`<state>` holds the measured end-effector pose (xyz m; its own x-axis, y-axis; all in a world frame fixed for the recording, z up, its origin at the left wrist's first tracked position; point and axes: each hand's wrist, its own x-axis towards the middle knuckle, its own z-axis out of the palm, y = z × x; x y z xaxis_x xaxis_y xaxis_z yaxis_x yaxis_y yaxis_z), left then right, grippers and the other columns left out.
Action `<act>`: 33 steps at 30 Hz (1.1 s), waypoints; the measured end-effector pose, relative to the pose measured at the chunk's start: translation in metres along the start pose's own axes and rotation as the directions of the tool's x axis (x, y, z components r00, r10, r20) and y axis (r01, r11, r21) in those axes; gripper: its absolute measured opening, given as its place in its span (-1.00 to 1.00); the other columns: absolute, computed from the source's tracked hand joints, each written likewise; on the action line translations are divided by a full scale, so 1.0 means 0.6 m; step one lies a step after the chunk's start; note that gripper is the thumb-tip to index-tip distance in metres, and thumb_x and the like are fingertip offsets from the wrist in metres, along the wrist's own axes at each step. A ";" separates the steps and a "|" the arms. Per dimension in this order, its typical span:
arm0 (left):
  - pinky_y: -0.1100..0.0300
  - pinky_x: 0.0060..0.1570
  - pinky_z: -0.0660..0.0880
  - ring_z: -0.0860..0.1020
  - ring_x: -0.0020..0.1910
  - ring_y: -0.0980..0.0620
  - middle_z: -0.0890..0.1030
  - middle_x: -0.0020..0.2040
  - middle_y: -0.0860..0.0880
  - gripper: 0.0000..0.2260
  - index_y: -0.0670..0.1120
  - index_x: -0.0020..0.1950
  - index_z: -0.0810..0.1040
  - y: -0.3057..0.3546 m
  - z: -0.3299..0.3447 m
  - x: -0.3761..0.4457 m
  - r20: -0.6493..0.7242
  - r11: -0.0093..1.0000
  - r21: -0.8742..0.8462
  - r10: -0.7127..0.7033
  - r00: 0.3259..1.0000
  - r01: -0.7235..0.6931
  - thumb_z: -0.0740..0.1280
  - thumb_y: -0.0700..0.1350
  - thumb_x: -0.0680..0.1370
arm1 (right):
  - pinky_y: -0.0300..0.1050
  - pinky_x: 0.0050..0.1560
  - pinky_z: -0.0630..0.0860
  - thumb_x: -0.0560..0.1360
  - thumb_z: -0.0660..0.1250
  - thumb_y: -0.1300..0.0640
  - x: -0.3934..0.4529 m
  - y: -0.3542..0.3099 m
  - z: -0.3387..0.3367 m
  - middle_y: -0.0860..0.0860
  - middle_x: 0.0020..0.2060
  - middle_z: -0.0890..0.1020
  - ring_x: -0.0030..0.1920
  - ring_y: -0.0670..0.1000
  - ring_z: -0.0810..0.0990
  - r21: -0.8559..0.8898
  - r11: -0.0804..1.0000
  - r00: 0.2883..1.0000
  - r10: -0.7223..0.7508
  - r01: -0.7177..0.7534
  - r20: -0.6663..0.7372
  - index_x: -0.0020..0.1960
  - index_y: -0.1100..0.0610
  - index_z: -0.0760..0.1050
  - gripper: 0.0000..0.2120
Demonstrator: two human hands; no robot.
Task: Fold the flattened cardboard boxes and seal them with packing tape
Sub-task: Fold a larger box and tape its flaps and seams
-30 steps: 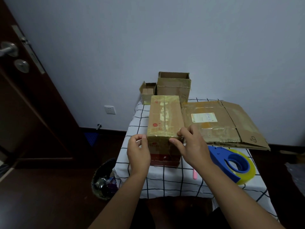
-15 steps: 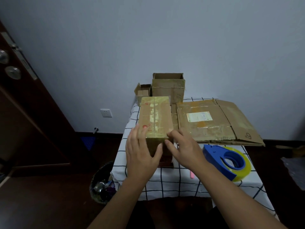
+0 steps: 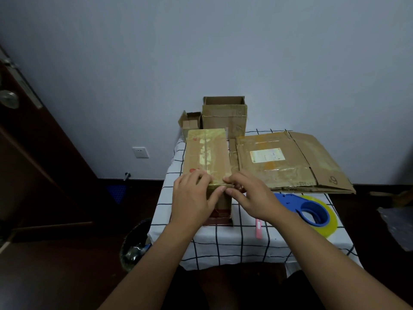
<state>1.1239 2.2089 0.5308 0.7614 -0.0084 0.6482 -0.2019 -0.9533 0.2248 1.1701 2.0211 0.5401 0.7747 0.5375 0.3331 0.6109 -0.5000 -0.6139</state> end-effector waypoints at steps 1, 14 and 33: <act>0.04 0.05 0.39 0.53 0.00 0.00 0.56 -0.01 0.03 -0.68 -0.03 -0.04 0.55 0.002 0.000 0.001 0.001 1.000 0.004 -0.010 1.000 0.010 0.30 0.23 0.53 | -0.03 0.02 0.55 0.59 0.34 0.07 -0.003 0.000 0.000 -0.23 -0.04 0.45 -0.04 -0.12 0.51 0.030 0.999 1.000 0.012 -0.012 -0.011 0.26 0.02 0.53 -0.74; -0.01 0.04 0.43 0.52 -0.04 0.00 0.54 -0.08 0.05 -0.65 -0.02 -0.08 0.51 0.004 0.008 0.001 -0.030 1.000 0.005 -0.009 0.999 0.009 0.36 0.26 0.46 | -0.14 -0.14 0.47 0.59 0.32 0.11 -0.036 -0.001 0.047 -0.14 -0.16 0.60 -0.09 -0.11 0.56 0.222 0.953 0.931 0.261 -0.206 -0.254 -0.07 0.01 0.52 -0.94; -0.06 0.08 0.41 0.50 -0.11 -0.06 0.52 -0.16 -0.03 -0.52 -0.11 -0.14 0.49 0.038 0.026 0.003 -0.098 0.979 0.177 -0.088 0.991 0.104 0.35 0.33 0.39 | -0.33 0.04 0.51 0.50 0.18 0.19 -0.054 -0.019 0.074 -0.15 0.02 0.62 0.07 -0.24 0.56 0.391 0.902 0.887 0.324 -0.184 -0.330 0.15 0.08 0.61 -0.69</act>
<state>1.1306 2.1824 0.5259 0.7119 0.1051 0.6943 -0.0091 -0.9873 0.1588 1.1308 2.0396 0.5048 0.9387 0.0904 0.3327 0.3445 -0.2840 -0.8948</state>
